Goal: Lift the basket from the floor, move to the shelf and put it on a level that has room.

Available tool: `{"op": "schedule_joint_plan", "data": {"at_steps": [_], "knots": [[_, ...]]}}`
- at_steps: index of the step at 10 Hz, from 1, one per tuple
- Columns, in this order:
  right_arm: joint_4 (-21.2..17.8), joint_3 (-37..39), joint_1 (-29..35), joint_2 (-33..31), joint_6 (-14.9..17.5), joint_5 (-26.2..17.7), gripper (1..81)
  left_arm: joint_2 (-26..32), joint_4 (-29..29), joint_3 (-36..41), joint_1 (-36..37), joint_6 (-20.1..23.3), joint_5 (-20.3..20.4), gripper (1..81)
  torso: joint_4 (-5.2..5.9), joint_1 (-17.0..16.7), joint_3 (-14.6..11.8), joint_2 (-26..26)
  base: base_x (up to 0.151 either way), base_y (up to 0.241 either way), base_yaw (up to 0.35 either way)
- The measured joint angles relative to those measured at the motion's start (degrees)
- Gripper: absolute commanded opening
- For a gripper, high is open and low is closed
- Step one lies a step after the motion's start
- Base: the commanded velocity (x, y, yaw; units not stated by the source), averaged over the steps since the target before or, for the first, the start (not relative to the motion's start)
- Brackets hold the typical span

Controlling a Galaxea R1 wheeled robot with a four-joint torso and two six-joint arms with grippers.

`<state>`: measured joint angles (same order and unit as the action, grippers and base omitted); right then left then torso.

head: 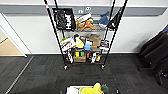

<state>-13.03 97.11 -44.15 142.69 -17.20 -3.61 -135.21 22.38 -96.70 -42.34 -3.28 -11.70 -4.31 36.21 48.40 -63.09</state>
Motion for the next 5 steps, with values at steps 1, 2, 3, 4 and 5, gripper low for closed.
{"op": "schedule_joint_plan", "data": {"at_steps": [1, 2, 3, 4, 5], "knots": [[0.00, -0.26, 0.00, -0.02, 0.00, 0.00, 1.0, 0.12, 0.07, 0.01, -0.02, 0.01, -0.04, 1.0, 0.00, -1.31, -0.72, 1.99, 0.000, 0.000, 0.000], [0.00, -0.39, -0.07, -0.02, 0.00, 0.11, 1.0, 0.17, 0.11, 0.01, -0.05, 0.01, 0.00, 1.0, 0.00, -2.60, -1.42, 3.96, 0.000, 0.000, 0.000], [0.00, -0.39, -0.38, -0.09, 0.00, 0.30, 1.0, 0.15, 0.11, 0.04, -0.05, 0.09, -0.04, 1.0, 0.00, -3.91, -2.12, 5.97, 0.000, 0.000, 0.000], [0.00, -0.39, -0.72, -0.22, 0.01, 0.39, 1.0, 0.12, 0.10, 0.04, -0.07, 0.15, -0.17, 1.0, 0.00, -5.18, -2.82, 7.91, 0.000, 0.000, 0.000], [0.00, -0.41, -0.80, -0.35, 0.00, 0.39, 1.0, 0.12, 0.11, 0.09, -0.07, 0.15, -0.23, 1.0, 0.00, -6.49, -3.54, 9.95, 0.000, 0.000, 0.000]]}}
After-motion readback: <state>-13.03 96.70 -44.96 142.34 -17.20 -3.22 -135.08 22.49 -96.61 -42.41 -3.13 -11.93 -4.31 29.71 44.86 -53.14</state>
